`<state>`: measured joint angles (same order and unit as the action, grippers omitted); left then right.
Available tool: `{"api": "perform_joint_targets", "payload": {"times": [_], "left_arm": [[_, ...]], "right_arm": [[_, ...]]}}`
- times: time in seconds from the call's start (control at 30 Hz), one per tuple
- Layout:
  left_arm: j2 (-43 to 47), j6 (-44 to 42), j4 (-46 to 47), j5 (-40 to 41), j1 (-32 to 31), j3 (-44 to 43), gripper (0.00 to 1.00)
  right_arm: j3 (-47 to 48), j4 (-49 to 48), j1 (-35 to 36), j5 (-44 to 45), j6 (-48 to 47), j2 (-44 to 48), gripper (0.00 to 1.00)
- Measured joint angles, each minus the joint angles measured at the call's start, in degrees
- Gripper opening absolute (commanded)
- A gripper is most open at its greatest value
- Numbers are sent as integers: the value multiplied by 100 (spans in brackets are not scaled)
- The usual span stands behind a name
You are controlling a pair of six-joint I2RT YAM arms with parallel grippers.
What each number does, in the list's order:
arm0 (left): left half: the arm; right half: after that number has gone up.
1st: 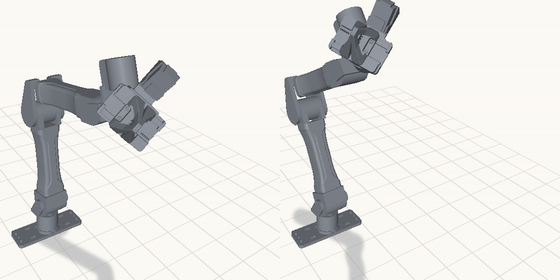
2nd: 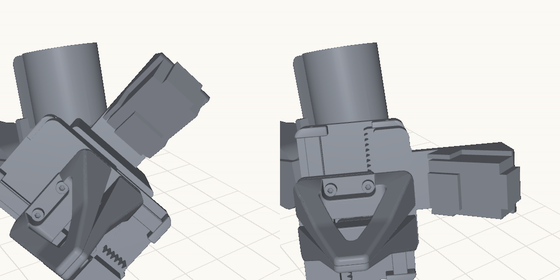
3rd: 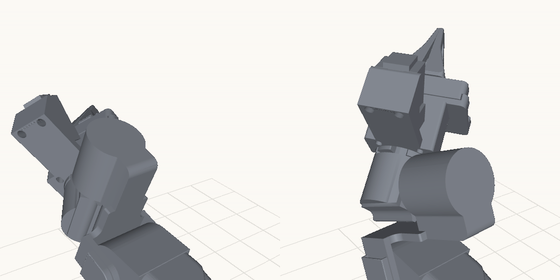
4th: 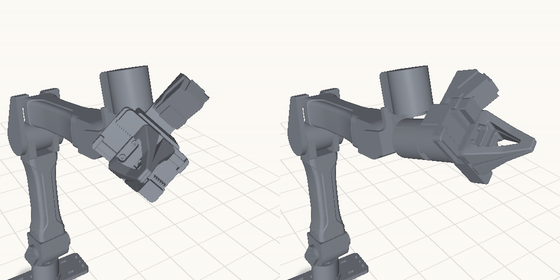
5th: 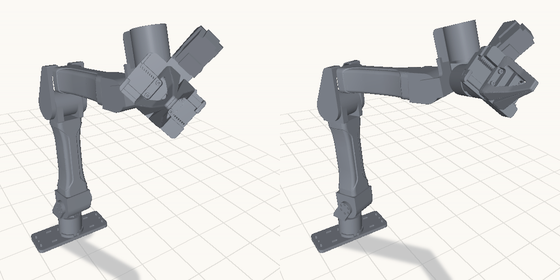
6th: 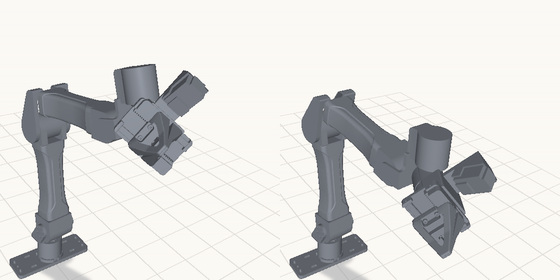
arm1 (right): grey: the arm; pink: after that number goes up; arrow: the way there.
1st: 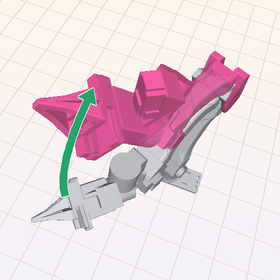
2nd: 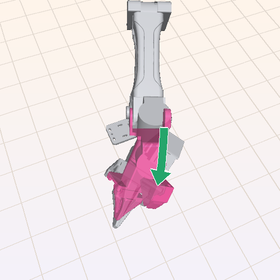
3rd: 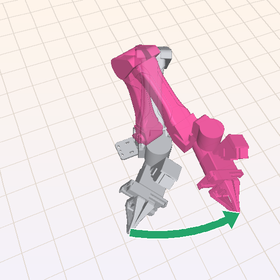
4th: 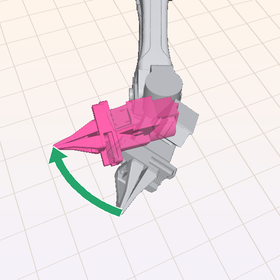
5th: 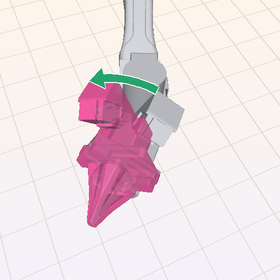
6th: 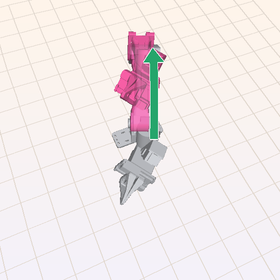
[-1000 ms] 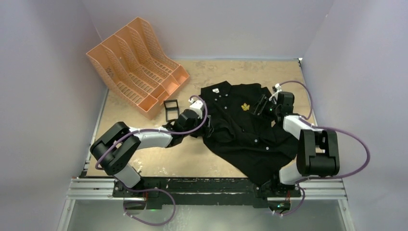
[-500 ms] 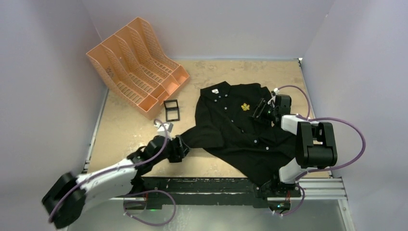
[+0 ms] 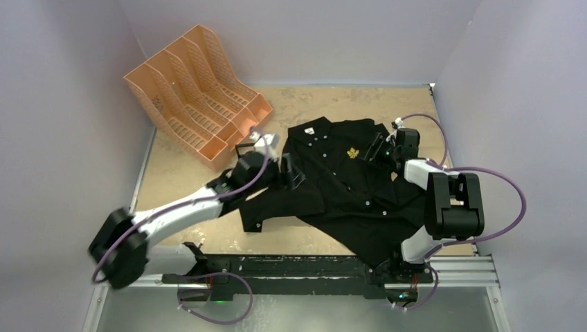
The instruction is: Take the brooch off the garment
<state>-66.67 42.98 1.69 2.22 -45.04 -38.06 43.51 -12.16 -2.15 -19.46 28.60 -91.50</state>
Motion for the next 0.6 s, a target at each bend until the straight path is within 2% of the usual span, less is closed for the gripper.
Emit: {"api": "perform_joint_targets", "payload": {"times": [0.2,0.33,0.47,0.6], "left_arm": [[-2610,-614,1093,-616,0,-1893,70],[-3807,-787,1325,-907,0,-2673,69],[-4424,-813,1429,-1067,0,-2719,69],[-4400,-750,1812,-1113,0,-1937,69]], "right_arm": [[31,-9,24,26,-44,-118,58],[44,-13,28,50,-63,-142,58],[63,-4,28,48,-61,-254,58],[63,0,28,50,-61,-306,58]]}}
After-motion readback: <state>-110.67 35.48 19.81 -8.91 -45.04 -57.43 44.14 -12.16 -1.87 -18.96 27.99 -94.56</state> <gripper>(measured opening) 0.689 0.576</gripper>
